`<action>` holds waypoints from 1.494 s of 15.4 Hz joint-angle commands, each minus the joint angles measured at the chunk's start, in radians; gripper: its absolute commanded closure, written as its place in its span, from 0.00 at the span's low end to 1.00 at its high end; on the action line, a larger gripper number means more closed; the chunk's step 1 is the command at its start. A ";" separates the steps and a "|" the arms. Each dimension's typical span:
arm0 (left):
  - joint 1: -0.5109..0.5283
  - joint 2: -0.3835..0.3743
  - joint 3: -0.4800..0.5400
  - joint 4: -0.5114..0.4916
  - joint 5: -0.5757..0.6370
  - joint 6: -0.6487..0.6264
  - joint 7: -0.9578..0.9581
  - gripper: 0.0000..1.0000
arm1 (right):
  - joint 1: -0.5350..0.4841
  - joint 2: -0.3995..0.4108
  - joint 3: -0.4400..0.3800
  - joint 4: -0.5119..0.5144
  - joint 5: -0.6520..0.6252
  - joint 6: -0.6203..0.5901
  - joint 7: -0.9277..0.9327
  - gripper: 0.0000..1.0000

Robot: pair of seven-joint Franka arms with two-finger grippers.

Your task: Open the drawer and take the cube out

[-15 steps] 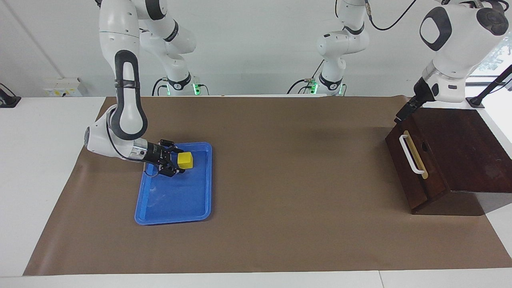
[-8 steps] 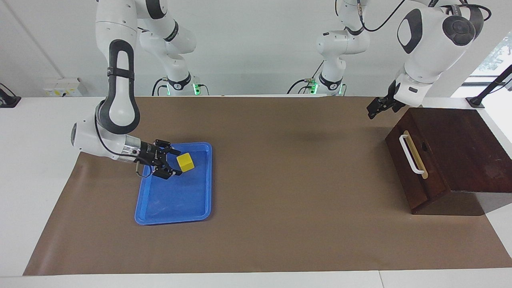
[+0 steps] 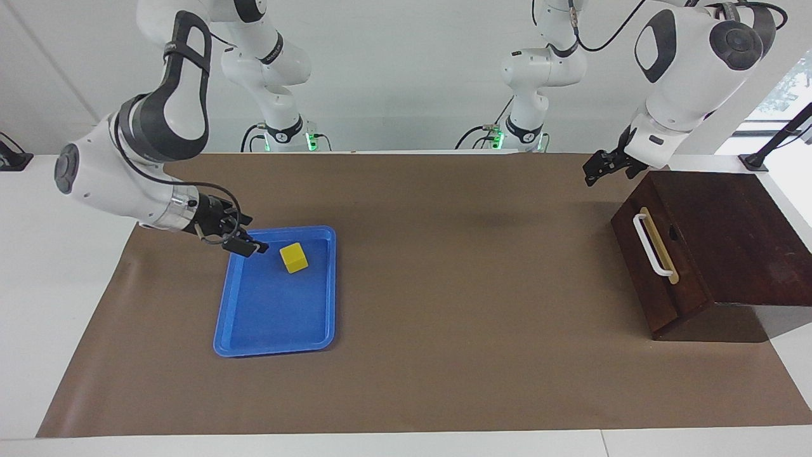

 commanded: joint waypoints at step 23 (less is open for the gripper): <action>0.082 -0.006 -0.047 0.033 -0.009 0.089 0.093 0.00 | -0.069 -0.251 0.160 -0.031 -0.428 0.005 -0.768 0.00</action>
